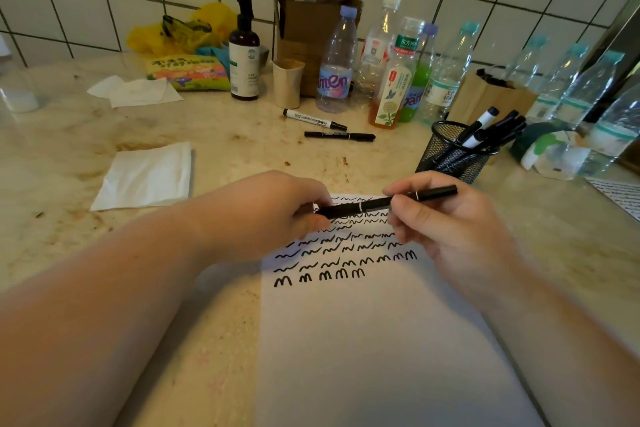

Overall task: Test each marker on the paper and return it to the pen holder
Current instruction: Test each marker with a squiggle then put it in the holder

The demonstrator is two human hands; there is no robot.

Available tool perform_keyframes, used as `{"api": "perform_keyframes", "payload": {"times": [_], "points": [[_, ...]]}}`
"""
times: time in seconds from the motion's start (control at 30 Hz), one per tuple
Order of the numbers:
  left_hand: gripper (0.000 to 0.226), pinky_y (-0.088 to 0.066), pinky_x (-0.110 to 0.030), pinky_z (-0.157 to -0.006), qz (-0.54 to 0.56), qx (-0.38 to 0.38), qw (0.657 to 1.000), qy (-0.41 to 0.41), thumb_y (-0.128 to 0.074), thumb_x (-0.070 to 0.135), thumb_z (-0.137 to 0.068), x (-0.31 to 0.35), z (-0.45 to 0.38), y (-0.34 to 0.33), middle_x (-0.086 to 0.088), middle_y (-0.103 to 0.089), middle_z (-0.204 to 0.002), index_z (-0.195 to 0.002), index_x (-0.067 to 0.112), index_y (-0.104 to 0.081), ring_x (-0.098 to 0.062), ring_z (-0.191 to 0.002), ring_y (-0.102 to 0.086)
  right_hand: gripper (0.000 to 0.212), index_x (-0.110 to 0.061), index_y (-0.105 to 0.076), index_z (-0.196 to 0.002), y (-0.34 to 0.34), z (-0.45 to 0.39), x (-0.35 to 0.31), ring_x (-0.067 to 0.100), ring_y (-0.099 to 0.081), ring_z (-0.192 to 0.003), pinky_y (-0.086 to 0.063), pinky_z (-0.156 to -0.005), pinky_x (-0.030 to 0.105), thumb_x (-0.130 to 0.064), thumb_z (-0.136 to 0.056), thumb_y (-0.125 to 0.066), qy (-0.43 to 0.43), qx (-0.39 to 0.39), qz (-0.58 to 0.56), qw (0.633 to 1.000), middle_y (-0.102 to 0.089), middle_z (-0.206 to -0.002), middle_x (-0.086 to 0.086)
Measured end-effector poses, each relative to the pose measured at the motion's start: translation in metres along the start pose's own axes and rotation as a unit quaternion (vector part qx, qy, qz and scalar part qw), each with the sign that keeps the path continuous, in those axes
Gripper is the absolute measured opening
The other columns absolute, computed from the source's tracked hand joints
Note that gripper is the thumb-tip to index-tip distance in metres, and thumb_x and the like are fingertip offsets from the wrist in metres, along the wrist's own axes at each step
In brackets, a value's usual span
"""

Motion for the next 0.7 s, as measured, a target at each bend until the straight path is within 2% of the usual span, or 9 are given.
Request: {"api": "perform_keyframes", "payload": {"times": [0.13, 0.2, 0.3, 0.37, 0.47, 0.6, 0.63, 0.7], "points": [[0.016, -0.048, -0.022, -0.062, 0.010, 0.004, 1.000, 0.009, -0.052, 0.047, -0.095, 0.000, 0.000, -0.002, 0.014, -0.066, -0.083, -0.108, 0.043, -0.061, -0.004, -0.073, -0.060, 0.011, -0.018, -0.078, -0.092, 0.010, 0.000, -0.019, 0.021, -0.064, -0.071, -0.051, -0.065, 0.031, -0.021, -0.084, -0.071, 0.022, 0.014, 0.033, 0.999, -0.071, -0.075, 0.005], [0.018, -0.049, -0.020, -0.066, 0.001, 0.002, 1.000, 0.009, -0.053, 0.048, -0.094, -0.001, 0.001, -0.002, 0.017, -0.065, -0.087, -0.108, 0.041, -0.062, -0.001, -0.077, -0.059, 0.018, -0.022, -0.078, -0.092, 0.018, -0.001, -0.031, 0.023, -0.065, -0.074, -0.051, -0.069, 0.036, -0.029, -0.082, -0.065, 0.052, 0.043, 0.067, 0.995, -0.071, -0.078, 0.004], [0.019, -0.046, -0.018, -0.065, -0.003, -0.005, 1.000, 0.000, -0.054, 0.048, -0.094, -0.002, 0.001, -0.004, 0.019, -0.066, -0.086, -0.107, 0.040, -0.065, 0.001, -0.076, -0.059, 0.019, -0.029, -0.078, -0.095, 0.036, -0.006, -0.045, 0.024, -0.068, -0.079, -0.055, -0.075, 0.044, -0.039, -0.084, -0.067, 0.102, 0.115, 0.136, 0.979, -0.074, -0.085, 0.004], [0.020, -0.047, -0.019, -0.067, 0.000, -0.012, 1.000, -0.004, -0.053, 0.047, -0.095, -0.003, 0.001, -0.004, 0.020, -0.068, -0.088, -0.107, 0.039, -0.066, 0.001, -0.077, -0.060, 0.009, -0.033, -0.076, -0.097, 0.049, -0.013, -0.054, 0.020, -0.070, -0.079, -0.058, -0.078, 0.041, -0.034, -0.091, -0.069, 0.141, 0.167, 0.177, 0.960, -0.075, -0.087, -0.002], [0.020, -0.052, -0.023, -0.071, 0.010, -0.016, 1.000, -0.007, -0.052, 0.045, -0.095, -0.002, 0.001, -0.004, 0.019, -0.069, -0.089, -0.107, 0.038, -0.067, 0.000, -0.078, -0.061, 0.015, -0.044, -0.069, -0.099, 0.058, -0.024, -0.070, 0.014, -0.070, -0.078, -0.060, -0.076, 0.034, -0.032, -0.092, -0.063, 0.200, 0.230, 0.208, 0.929, -0.073, -0.086, -0.010], [0.019, -0.056, -0.033, -0.076, 0.017, -0.017, 1.000, -0.004, -0.052, 0.047, -0.095, -0.005, 0.000, -0.007, 0.018, -0.070, -0.089, -0.105, 0.040, -0.066, -0.003, -0.078, -0.064, 0.026, -0.050, -0.058, -0.105, 0.064, -0.041, -0.079, 0.017, -0.071, -0.083, -0.061, -0.078, 0.041, -0.028, -0.091, -0.062, 0.239, 0.275, 0.266, 0.892, -0.070, -0.096, -0.007], [0.019, -0.056, -0.035, -0.076, 0.017, -0.019, 1.000, -0.001, -0.052, 0.048, -0.094, -0.006, 0.000, -0.007, 0.017, -0.071, -0.089, -0.105, 0.041, -0.066, -0.004, -0.078, -0.064, 0.029, -0.047, -0.058, -0.112, 0.064, -0.046, -0.079, 0.018, -0.071, -0.085, -0.060, -0.077, 0.037, -0.026, -0.092, -0.063, 0.238, 0.279, 0.289, 0.884, -0.069, -0.097, -0.004], [0.019, -0.056, -0.036, -0.077, 0.015, -0.022, 1.000, 0.004, -0.051, 0.049, -0.095, -0.007, -0.001, -0.008, 0.017, -0.070, -0.090, -0.105, 0.042, -0.065, -0.004, -0.080, -0.064, 0.040, -0.038, -0.054, -0.130, 0.063, -0.053, -0.076, 0.015, -0.067, -0.084, -0.054, -0.072, 0.022, -0.023, -0.094, -0.065, 0.218, 0.277, 0.339, 0.872, -0.068, -0.097, -0.004]]}}
Point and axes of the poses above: each hand's wrist, its own z-axis away from the middle knuckle, its own y-axis out of the back of the hand, x = y × z, the point moved 3 cm from there along -z, towards the middle knuckle
